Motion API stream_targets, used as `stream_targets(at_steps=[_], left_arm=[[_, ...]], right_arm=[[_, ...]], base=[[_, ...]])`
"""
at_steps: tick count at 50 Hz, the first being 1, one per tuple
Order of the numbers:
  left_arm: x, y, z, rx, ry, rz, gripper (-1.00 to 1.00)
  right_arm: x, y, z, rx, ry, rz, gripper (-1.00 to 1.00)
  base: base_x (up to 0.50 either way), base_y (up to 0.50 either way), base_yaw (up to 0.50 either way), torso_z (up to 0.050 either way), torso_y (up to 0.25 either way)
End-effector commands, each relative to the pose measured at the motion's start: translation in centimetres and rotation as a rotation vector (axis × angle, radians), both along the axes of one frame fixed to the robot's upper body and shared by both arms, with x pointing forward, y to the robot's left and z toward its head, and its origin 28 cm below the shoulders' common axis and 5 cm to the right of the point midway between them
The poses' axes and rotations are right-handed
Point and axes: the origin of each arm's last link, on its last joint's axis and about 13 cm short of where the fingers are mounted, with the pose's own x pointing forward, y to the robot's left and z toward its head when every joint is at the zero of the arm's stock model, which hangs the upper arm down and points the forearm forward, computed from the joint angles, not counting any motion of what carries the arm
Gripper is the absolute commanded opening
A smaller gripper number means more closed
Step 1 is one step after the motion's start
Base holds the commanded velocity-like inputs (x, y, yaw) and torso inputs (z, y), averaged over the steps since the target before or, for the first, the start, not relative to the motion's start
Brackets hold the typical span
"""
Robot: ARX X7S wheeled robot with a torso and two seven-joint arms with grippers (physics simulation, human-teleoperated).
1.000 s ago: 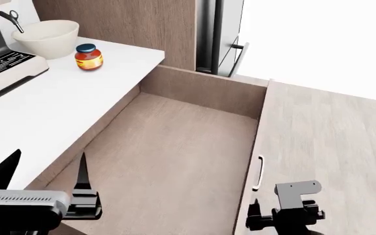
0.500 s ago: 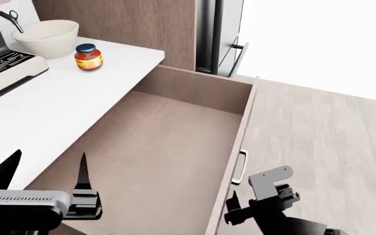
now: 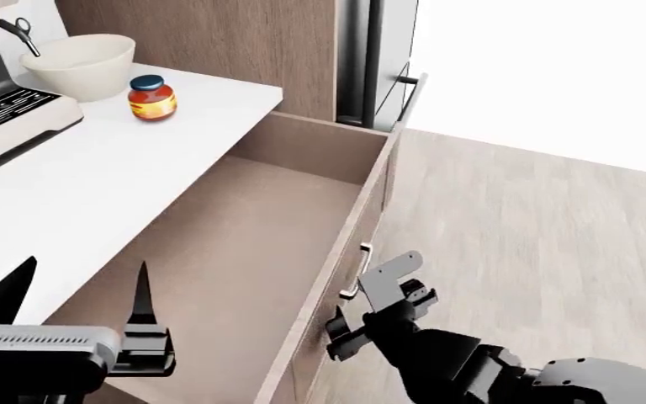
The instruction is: Close the left drawer.
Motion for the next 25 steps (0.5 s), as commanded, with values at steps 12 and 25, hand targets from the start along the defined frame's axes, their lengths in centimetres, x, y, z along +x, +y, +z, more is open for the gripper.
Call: stream_targets(at_steps=[12, 25], left_arm=[[0.0, -0.1, 0.2, -0.005, -0.001, 0.001, 1.00], [0.1, 0.0, 0.2, -0.010, -0.004, 0.006, 1.00]], right_arm=[[3.1, 3.4, -2.7, 0.058, 0.059, 0.111, 1.00], [3.4, 5.5, -1.2, 0.082, 0.040, 0.212, 1.00]], base=[[0.00, 0.00, 0.00, 0.000, 0.000], [0.00, 0.00, 0.00, 0.000, 0.000]])
